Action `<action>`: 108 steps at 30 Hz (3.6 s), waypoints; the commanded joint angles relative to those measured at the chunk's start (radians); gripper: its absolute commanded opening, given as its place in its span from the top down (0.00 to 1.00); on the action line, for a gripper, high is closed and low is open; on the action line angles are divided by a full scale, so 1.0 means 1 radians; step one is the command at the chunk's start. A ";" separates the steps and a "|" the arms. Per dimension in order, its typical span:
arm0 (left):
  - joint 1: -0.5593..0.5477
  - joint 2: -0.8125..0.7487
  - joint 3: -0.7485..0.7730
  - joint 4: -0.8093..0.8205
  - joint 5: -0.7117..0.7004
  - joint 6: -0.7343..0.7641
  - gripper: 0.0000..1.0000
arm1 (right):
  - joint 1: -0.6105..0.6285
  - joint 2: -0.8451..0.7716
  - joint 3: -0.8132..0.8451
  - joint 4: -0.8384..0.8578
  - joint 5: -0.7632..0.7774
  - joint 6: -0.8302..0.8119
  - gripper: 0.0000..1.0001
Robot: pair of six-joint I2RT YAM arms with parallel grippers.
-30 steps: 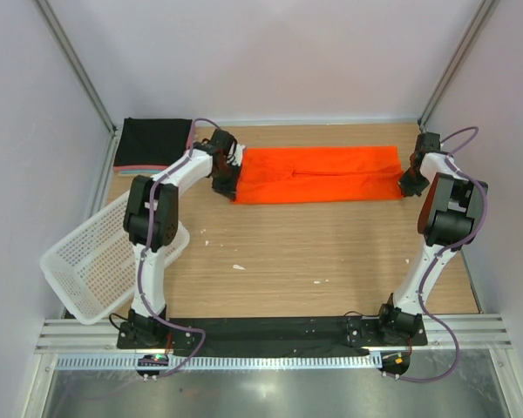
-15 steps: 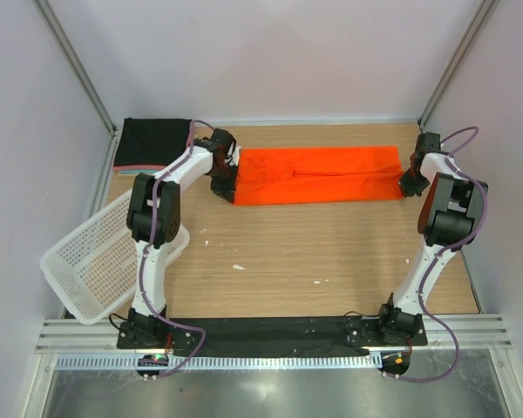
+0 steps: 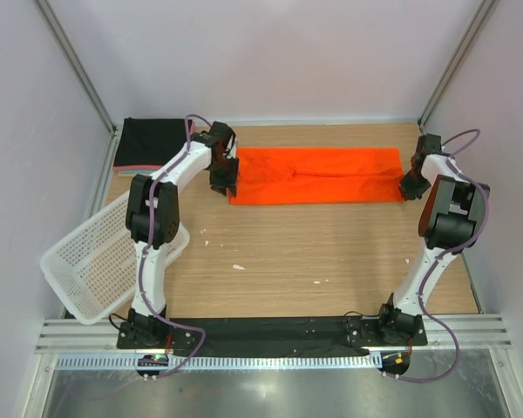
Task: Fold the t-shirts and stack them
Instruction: Fold the tshirt
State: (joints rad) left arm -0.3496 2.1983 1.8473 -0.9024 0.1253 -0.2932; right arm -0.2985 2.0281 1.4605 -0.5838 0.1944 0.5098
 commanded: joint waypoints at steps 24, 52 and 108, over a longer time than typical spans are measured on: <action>-0.037 0.195 0.160 0.148 -0.115 -0.175 0.63 | 0.005 -0.367 -0.023 -0.097 -0.125 0.001 0.71; -0.065 -0.101 -0.017 0.677 0.134 -0.451 0.56 | 0.087 -0.552 -0.209 0.118 -0.199 0.000 0.76; -0.117 -0.887 -0.651 0.201 0.116 -0.185 0.53 | 0.073 -0.193 -0.230 -0.100 -0.018 -0.045 0.99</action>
State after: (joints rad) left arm -0.4652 1.3434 1.1591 -0.6949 0.2966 -0.4656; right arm -0.2211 1.9156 1.3045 -0.6567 0.1871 0.4171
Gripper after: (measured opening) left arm 0.466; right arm 0.036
